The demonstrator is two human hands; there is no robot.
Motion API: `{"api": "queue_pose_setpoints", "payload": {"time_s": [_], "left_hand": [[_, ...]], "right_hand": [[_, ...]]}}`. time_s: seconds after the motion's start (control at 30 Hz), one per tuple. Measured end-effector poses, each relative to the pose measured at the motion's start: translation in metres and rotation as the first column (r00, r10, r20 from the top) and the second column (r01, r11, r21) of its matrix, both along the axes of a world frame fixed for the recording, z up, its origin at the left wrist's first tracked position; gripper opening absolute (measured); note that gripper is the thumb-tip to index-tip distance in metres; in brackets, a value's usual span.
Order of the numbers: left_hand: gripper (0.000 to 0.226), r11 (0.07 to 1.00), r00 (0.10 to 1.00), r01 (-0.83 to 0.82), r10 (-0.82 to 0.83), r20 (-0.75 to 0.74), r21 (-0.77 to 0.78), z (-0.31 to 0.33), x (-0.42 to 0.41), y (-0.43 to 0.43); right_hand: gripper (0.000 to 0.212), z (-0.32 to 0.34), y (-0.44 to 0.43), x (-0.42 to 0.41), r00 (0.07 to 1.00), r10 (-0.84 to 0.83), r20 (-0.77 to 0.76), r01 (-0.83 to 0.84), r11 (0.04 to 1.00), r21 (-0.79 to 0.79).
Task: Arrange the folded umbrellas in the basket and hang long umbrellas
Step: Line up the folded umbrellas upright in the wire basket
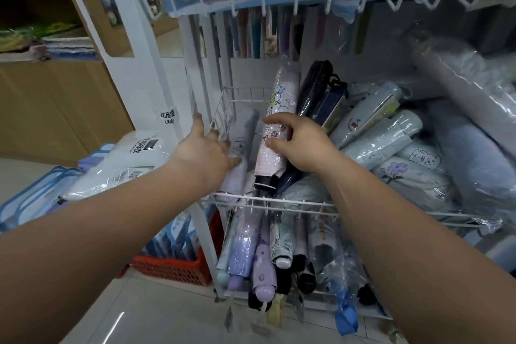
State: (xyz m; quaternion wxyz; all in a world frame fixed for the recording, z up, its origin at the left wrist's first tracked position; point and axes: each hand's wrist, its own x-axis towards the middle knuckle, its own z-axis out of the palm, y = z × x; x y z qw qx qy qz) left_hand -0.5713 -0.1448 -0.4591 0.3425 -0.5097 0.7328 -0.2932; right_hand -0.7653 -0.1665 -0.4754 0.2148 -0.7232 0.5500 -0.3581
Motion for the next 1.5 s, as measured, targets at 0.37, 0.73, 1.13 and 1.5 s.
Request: {"api": "queue_pose_setpoints", "payload": {"time_s": [0.37, 0.73, 1.13, 1.5], "left_hand": [[0.066, 0.988, 0.976, -0.157, 0.155, 0.154, 0.000, 0.009, 0.000, -0.020], [0.072, 0.968, 0.964, -0.241, 0.231, 0.133, 0.067, 0.021, 0.000, -0.018], [0.063, 0.981, 0.968, -0.190, 0.195, -0.156, 0.049, 0.011, 0.001, -0.024], [0.059, 0.980, 0.511, 0.125, -0.199, -0.836, -0.157, -0.017, -0.034, -0.016]], "right_hand": [[0.078, 0.028, -0.011, 0.048, 0.884, 0.062, -0.463, 0.044, 0.976, 0.214], [0.049, -0.018, -0.016, 0.054, 0.697, 0.129, -0.706, -0.114, 0.991, 0.068], [0.042, -0.005, 0.011, 0.025, 0.681, -0.143, -0.718, -0.046, 0.970, -0.238], [0.066, -0.012, 0.064, -0.057, 0.594, -0.519, -0.615, 0.312, 0.853, -0.418]]}}
